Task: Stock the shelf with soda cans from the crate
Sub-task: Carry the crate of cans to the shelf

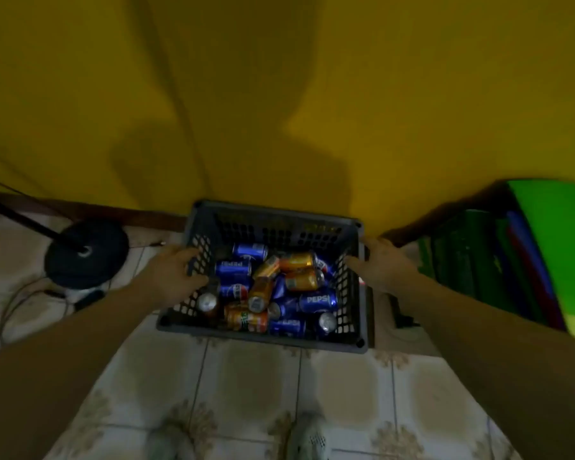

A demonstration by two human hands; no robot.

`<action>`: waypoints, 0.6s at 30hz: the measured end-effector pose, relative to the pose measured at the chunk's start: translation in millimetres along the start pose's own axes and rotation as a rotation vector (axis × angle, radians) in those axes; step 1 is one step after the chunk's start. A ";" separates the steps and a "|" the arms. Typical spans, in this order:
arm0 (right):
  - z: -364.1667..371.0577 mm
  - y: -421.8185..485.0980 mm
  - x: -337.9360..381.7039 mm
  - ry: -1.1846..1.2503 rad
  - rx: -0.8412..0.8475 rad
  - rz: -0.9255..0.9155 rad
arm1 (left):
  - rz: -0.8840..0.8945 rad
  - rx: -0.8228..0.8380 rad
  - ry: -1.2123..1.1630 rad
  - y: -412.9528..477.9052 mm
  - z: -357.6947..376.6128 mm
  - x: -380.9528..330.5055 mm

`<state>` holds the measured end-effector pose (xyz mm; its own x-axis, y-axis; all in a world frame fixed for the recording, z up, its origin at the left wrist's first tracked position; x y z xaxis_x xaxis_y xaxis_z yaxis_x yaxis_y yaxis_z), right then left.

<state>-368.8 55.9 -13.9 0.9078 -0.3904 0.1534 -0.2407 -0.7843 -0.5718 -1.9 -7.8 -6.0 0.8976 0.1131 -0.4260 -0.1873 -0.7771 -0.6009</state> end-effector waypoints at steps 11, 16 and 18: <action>119.4 132.2 -45.9 0.169 -0.012 0.285 | -0.142 -0.190 -0.153 134.0 88.2 132.8; 141.9 149.7 -49.0 0.314 -0.097 0.306 | -0.088 -0.213 -0.329 135.1 96.8 131.0; 144.7 153.1 -47.9 0.340 -0.126 0.312 | -0.065 -0.235 -0.342 136.4 99.2 131.1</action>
<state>-399.4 24.2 -225.3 0.6267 -0.7358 0.2567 -0.5429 -0.6485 -0.5335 50.7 -37.5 -211.0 0.7129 0.3348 -0.6162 -0.0029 -0.8773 -0.4799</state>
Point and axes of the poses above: each hand's wrist, its own y-axis towards the middle knuckle, its own z-axis out of the palm, x = y × z, the point moved 1 cm from there along y, towards the middle knuckle, and after that the axes turned 8 degrees about -y, right-handed, at the moved point
